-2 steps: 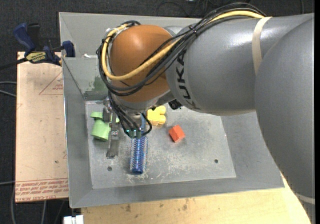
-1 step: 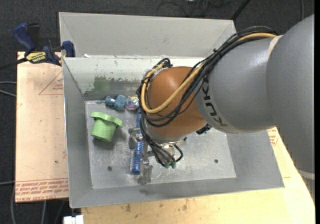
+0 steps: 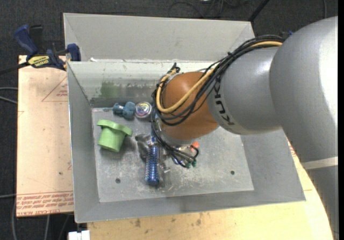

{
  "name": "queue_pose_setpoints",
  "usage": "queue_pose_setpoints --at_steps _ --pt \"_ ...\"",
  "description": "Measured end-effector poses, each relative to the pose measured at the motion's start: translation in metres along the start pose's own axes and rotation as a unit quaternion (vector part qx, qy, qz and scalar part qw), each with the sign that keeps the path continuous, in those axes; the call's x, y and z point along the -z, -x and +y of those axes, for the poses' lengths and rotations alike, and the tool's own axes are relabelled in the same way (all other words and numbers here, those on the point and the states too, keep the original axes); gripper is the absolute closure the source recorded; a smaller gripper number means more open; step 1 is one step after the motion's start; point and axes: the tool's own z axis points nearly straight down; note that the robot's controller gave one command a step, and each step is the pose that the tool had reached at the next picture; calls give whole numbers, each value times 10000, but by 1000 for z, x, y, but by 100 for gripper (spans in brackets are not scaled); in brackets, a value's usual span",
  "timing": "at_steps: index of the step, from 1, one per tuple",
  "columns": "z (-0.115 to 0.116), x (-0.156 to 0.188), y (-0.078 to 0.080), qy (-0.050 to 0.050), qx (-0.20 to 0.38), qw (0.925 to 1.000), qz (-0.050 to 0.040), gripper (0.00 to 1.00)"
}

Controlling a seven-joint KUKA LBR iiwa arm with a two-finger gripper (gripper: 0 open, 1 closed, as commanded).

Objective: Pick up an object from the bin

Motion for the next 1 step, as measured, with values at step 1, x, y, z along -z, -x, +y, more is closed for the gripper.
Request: queue_pose_setpoints --at_steps 1 --pt "0 0 -1 0 0 10000 10 100"
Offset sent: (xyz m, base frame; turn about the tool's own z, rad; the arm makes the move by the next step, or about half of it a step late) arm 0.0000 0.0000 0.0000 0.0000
